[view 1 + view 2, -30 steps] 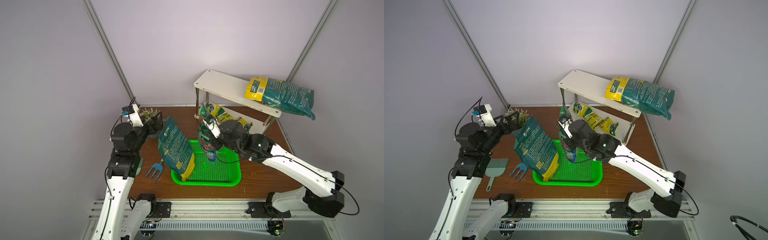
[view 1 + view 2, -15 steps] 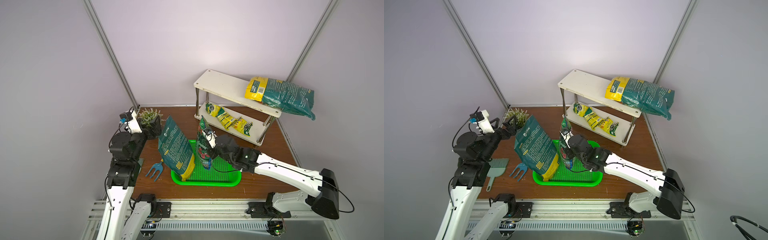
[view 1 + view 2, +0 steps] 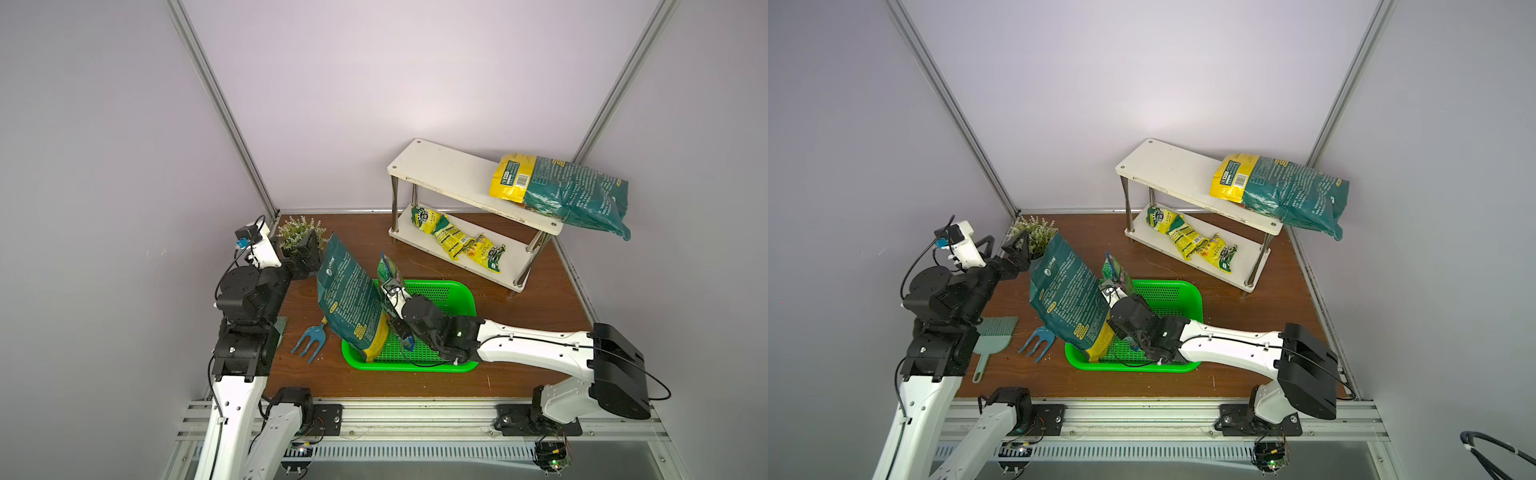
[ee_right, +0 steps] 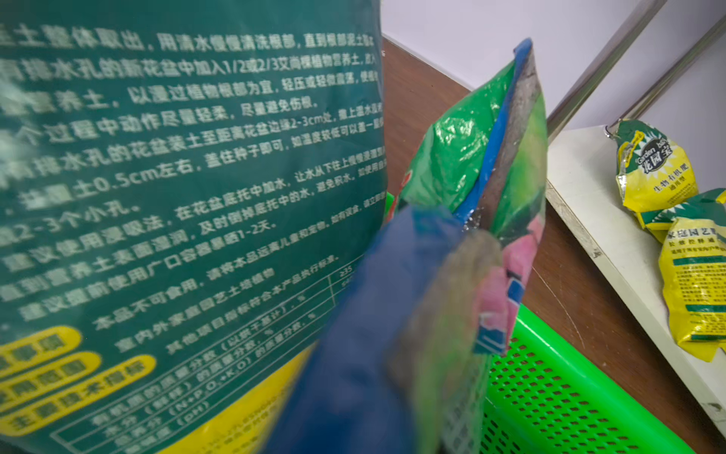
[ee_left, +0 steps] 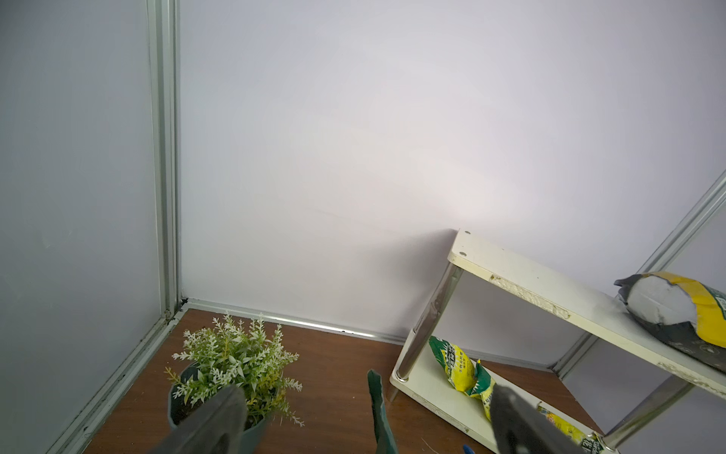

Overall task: Take down the fertilizer bag from the shelf
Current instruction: Place the fertilizer bag in the storage box.

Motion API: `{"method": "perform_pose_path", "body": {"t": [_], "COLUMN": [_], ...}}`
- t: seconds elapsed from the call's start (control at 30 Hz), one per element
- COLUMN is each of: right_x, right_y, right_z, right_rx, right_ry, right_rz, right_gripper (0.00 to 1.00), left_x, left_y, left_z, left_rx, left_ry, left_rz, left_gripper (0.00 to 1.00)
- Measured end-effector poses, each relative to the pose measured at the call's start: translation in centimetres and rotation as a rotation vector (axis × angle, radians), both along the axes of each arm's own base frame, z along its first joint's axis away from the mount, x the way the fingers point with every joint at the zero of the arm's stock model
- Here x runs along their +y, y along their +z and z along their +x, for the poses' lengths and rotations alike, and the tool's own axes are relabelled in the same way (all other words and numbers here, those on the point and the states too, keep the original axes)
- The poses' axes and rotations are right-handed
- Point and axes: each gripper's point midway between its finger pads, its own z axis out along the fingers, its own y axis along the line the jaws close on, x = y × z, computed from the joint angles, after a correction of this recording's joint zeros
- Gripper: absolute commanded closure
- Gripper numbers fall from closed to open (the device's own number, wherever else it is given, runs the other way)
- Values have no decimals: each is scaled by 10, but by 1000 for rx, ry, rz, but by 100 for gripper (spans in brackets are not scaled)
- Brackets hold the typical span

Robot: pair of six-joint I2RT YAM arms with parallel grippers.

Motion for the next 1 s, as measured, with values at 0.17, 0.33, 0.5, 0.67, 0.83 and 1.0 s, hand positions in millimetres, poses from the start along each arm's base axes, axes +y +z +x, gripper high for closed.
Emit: {"method": "perform_pose_path", "body": {"t": [0.17,0.33,0.5,0.67,0.83,1.0], "right_x": [14,18,19,25,39,43], "right_y": [-11,-17,-19,-17,-13,-6], "right_z": [-15,-30,-38,-43,-54,-60], "right_rx": [5,11,19,39,58,61], "right_ry": [-2,-10,-19,-11,48,93], "right_rz": [1,-6,5,48,93,109], "right_gripper": [100,98,93,66,37,15], "left_x": [1,1,1,2,2,3], "left_y": [0,0,2,3,4,3], "left_z": [0,0,-2,-3,-4,-4], "left_rx": [-1,-2,-7,-11,-15,-13], "left_ry": [3,3,4,6,8,9], "left_rz": [0,0,0,0,0,0], "left_gripper": [0,0,0,0,0,0]}}
